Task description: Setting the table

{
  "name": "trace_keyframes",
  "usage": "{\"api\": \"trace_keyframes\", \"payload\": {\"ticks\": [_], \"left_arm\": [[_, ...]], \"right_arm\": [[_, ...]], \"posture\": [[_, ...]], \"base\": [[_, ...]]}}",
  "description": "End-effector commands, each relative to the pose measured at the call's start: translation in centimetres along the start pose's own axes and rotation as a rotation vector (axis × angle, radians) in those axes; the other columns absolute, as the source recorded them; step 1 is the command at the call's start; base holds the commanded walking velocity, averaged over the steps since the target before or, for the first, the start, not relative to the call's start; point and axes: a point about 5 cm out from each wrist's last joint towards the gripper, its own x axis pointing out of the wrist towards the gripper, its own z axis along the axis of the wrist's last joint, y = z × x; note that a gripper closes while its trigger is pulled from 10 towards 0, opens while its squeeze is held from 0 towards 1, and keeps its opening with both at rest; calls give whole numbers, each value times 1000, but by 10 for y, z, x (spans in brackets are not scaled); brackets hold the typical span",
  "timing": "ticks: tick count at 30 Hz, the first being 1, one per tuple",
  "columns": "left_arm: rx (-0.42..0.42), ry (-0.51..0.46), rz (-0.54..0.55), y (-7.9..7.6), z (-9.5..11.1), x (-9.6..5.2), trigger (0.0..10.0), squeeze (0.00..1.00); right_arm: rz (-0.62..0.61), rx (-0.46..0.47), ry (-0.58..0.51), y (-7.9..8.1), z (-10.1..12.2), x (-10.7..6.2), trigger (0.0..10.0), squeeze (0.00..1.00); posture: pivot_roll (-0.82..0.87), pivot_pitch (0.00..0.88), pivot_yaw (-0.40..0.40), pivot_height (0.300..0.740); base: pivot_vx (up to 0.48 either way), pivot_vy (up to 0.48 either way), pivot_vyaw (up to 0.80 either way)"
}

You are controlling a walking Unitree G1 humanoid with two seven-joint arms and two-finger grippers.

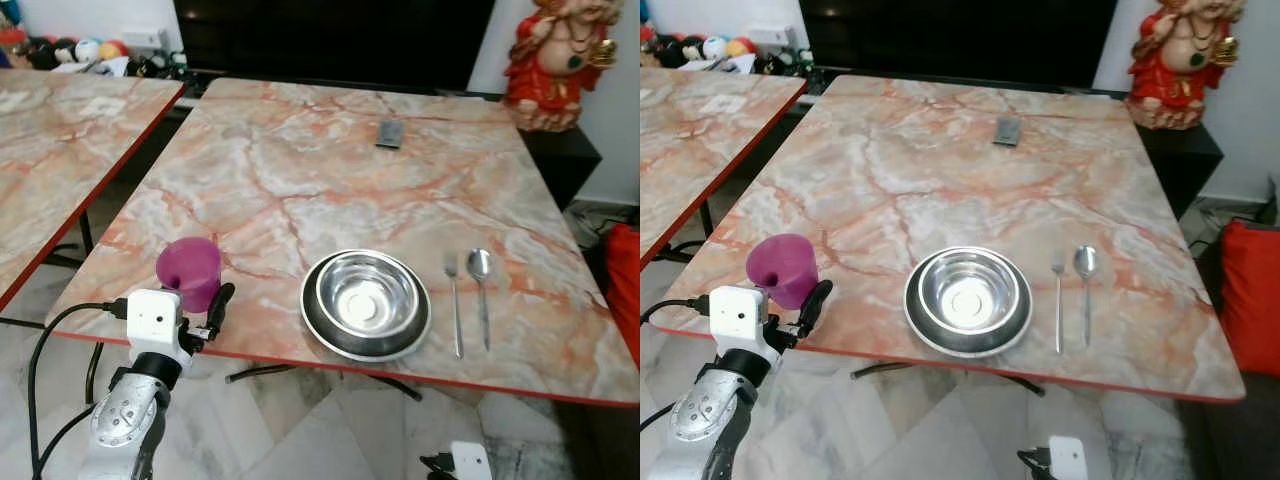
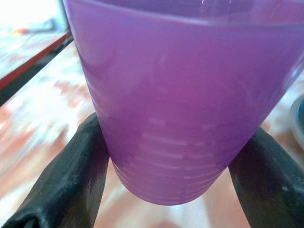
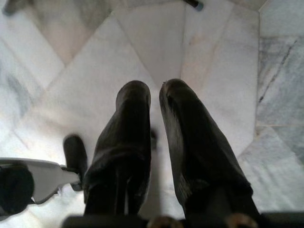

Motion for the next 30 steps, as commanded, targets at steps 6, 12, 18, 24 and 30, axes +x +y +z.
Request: {"api": "trace_keyframes", "payload": {"ticks": [6,12,18,24,30], "left_arm": [[-27,-21,-93,-17,7,5,10000,0],[-32,2,-123,-22,6,5,10000,0],[-11,44,-82,-19,0,5,10000,0],[22,99,53,2,-5,5,10000,0],[26,142,64,2,-11,3,10000,0]], "right_arm": [[-37,18,20,-11,-8,-4,10000,0],[-37,13,17,-11,-7,-3,10000,0],[-37,10,18,-11,-7,-3,10000,0],[-36,8,19,-11,-7,-3,10000,0],[-34,3,22,-12,-7,-4,10000,0]], "posture": [[31,113,-27,740],[31,115,-29,740],[29,116,-30,740],[32,120,-34,740],[31,124,-36,740]], "base": [[174,0,-655],[0,0,0],[0,0,0],[0,0,0],[0,0,0]]}}
